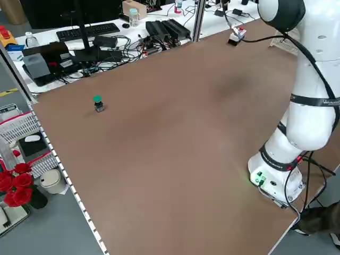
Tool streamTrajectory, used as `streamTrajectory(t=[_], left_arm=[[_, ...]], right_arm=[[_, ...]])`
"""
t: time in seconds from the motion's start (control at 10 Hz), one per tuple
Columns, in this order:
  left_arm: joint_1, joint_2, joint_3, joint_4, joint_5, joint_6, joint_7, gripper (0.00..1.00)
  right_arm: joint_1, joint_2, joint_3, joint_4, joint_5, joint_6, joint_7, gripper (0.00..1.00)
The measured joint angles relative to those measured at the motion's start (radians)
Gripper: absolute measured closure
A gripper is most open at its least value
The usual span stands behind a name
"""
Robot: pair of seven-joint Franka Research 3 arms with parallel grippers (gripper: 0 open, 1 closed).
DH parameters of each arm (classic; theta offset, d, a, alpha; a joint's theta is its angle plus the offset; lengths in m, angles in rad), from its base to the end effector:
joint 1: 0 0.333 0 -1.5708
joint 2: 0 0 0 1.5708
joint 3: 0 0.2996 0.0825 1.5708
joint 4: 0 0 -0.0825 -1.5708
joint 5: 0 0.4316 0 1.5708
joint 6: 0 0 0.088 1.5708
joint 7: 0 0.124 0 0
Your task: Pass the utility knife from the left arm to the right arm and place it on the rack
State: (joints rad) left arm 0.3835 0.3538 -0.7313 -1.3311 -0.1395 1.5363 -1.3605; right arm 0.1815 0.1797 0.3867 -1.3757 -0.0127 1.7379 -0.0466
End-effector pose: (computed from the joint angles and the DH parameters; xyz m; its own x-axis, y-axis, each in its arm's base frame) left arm 0.6491 -0.1795 0.5405 0.4762 0.7982 -0.3688 0.8622 -0.5063 0.0175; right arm 0.5777 0.3410 0.6042 0.8099 0.5527 0.1963 0.5706 -0.8200 -0.0456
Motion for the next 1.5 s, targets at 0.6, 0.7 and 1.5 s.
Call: streamTrajectory(t=[0.6, 0.7, 1.5], left_arm=[[0.102, -0.025, 0.003, -0.009, 0.167, -0.071, 0.511, 0.00], [0.136, -0.027, 0.003, -0.009, 0.167, -0.090, 0.605, 0.00], [0.272, -0.205, 0.006, -0.026, 0.167, -0.168, 1.114, 0.00]], right_arm=[[-0.018, -0.218, -0.413, -0.381, 0.037, 0.015, 0.000, 0.57], [-0.020, -0.221, -0.458, -0.421, 0.038, 0.023, 0.000, 0.57], [-0.021, -0.279, -0.611, -0.801, 0.065, 0.300, -0.018, 0.57]])
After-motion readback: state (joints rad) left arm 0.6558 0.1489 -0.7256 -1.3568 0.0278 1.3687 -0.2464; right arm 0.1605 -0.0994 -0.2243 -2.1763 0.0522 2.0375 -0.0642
